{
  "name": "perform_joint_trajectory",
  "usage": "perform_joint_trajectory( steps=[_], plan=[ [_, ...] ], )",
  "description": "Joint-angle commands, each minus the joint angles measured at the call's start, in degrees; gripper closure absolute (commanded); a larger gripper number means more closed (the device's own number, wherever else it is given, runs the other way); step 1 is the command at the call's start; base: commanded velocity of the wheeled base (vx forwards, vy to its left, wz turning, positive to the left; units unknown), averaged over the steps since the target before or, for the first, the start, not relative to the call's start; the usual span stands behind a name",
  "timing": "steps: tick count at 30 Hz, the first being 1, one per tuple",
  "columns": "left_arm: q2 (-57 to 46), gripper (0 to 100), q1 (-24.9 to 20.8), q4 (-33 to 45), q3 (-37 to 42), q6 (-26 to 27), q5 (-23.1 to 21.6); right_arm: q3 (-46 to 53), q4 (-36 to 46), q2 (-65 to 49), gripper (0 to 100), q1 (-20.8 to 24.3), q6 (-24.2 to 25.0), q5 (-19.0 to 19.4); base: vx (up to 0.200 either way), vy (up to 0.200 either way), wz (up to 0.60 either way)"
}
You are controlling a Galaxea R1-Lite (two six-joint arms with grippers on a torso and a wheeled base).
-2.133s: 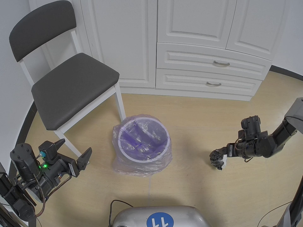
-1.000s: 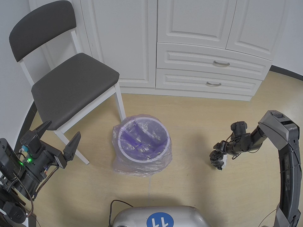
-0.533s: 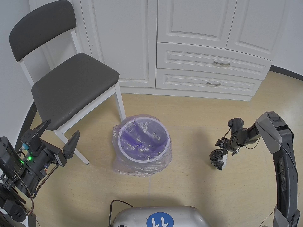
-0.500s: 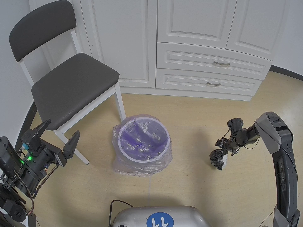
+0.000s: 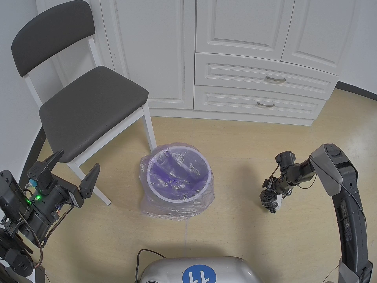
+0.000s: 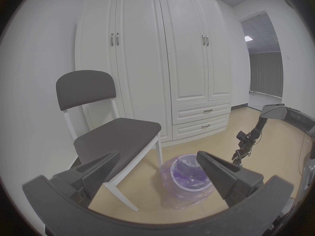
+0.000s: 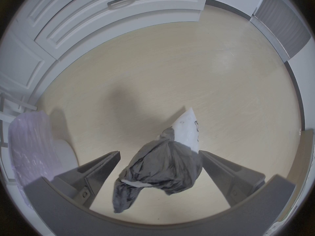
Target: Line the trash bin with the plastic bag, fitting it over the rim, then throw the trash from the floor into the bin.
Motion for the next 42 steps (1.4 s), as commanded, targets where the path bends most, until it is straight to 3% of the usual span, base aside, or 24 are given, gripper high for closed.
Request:
perform_joint_trajectory(
  steps=[1, 24, 25, 42],
  plan=[
    [0.39, 0, 0.02, 0.03, 0.03, 0.03, 0.03, -1.84, 0.70, 1.52, 0, 0.16, 0.01, -0.85, 0.000, 0.000, 0.00],
    [0.39, 0, 0.02, -0.06, -0.06, 0.03, 0.03, -2.98, 2.46, 1.87, 0, 0.16, 0.10, -1.20, 0.000, 0.000, 0.00],
    [0.39, 0, 0.02, -0.06, -0.06, 0.03, 0.03, -3.07, 2.46, 1.87, 100, 0.16, 0.10, -1.20, 0.000, 0.000, 0.00],
    [0.04, 0, 0.02, -0.06, -0.06, 0.03, 0.03, -2.55, 2.46, 1.43, 100, 0.25, 0.27, -2.08, 0.000, 0.000, 0.00]
  ],
)
